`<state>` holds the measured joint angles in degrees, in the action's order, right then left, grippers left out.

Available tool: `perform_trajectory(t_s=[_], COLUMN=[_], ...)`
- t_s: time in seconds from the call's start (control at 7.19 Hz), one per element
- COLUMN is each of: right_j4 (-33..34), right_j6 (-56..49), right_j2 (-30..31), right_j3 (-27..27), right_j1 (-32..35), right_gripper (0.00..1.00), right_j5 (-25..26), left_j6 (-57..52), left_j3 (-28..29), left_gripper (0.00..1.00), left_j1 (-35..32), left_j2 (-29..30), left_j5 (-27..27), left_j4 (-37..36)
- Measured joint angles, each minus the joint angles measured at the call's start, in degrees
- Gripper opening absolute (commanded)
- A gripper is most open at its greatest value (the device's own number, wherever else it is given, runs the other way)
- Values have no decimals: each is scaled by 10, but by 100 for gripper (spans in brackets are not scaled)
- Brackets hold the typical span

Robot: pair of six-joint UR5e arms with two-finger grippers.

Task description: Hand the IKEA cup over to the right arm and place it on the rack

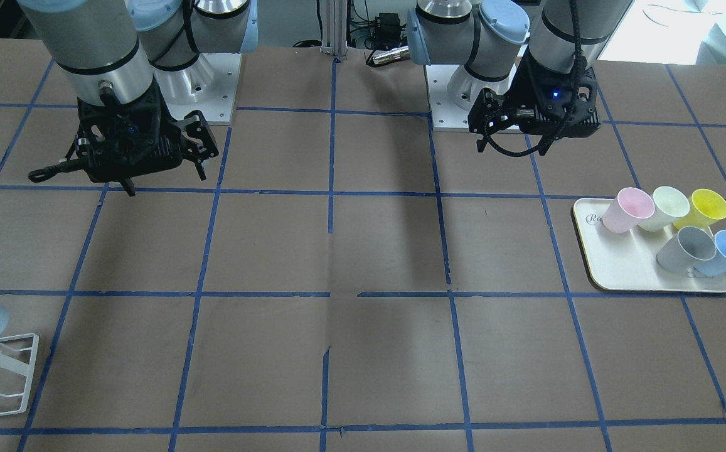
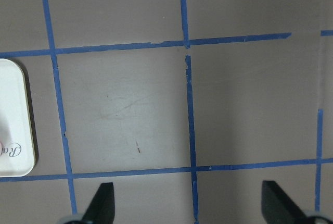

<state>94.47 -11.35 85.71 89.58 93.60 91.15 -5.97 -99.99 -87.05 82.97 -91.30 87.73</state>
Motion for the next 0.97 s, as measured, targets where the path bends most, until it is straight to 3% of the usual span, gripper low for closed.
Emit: perform_trajectory(t_s=[0.28,0.7,0.97], right_j4=[15,-58,-79], right_j6=[69,85,96], right_j2=[1,4,13], right_j3=[1,-40,-34], right_j1=[-11,-35,-39], right_gripper=[100,100,100], right_j5=[-5,-28,-29], left_j6=[0,0,0], left_j3=[0,1,1], left_gripper=[100,100,100], left_j1=[0,0,1], left_j2=[0,-1,-1], left_j5=[-2,-4,-5], left_j4=[0,1,1])
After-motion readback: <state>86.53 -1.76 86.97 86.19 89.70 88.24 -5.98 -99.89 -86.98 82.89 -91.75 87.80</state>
